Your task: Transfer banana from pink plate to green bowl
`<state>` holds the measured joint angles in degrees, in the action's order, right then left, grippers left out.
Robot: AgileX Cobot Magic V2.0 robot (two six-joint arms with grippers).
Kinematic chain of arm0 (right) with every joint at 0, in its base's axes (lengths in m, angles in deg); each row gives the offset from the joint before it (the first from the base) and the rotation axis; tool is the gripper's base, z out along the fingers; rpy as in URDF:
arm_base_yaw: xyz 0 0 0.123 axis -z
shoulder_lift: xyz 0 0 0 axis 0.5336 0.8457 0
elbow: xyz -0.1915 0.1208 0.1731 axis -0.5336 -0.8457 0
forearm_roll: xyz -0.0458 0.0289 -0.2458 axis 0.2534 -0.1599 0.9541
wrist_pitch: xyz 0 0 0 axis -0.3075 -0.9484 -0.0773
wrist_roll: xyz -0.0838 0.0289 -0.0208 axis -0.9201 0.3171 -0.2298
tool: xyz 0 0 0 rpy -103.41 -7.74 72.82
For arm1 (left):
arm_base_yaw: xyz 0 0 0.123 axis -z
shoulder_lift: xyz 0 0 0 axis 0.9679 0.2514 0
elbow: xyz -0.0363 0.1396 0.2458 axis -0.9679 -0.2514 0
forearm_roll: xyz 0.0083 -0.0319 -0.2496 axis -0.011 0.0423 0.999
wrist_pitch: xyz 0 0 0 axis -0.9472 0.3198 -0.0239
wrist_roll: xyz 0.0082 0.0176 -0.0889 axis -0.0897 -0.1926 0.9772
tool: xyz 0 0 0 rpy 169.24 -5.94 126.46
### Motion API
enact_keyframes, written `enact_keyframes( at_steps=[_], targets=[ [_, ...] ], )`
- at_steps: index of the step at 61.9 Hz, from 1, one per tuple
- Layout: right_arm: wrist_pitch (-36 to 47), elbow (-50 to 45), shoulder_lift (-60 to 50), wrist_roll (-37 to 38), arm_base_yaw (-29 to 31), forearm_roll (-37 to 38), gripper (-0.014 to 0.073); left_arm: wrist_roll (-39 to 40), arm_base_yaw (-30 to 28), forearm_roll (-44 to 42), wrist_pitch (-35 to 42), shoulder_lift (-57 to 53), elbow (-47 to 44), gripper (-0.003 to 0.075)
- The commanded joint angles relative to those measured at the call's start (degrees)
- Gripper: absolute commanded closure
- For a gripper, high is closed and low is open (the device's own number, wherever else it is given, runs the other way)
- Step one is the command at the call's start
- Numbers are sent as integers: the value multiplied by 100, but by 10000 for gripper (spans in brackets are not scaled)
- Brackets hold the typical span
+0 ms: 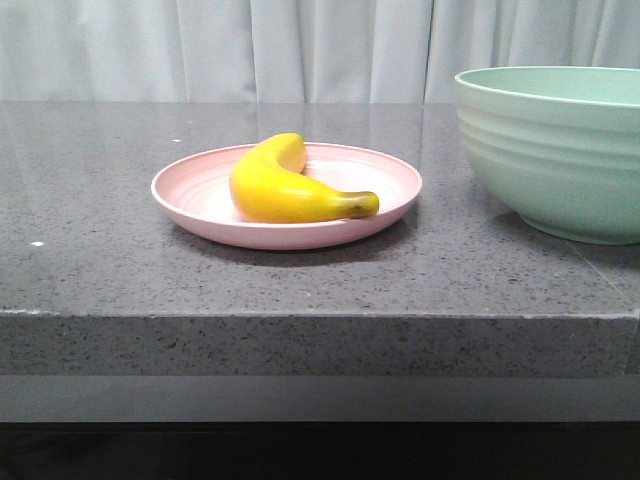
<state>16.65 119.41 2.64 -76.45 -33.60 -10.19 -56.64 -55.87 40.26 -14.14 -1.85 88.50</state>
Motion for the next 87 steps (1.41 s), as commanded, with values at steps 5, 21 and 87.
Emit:
enact_keyframes(
  at_steps=[5, 21, 87],
  targets=[
    [337, 136, 50, -61, 15, 76, 36, -9, 642, 60, 517, 436, 429, 206],
    [337, 136, 50, -61, 15, 76, 36, -9, 1359, 5, -70, 1634, 1355, 206],
    [337, 136, 50, -61, 15, 64, 36, 976, 1552, 538, -3225, 5206, 4606, 205]
  ],
)
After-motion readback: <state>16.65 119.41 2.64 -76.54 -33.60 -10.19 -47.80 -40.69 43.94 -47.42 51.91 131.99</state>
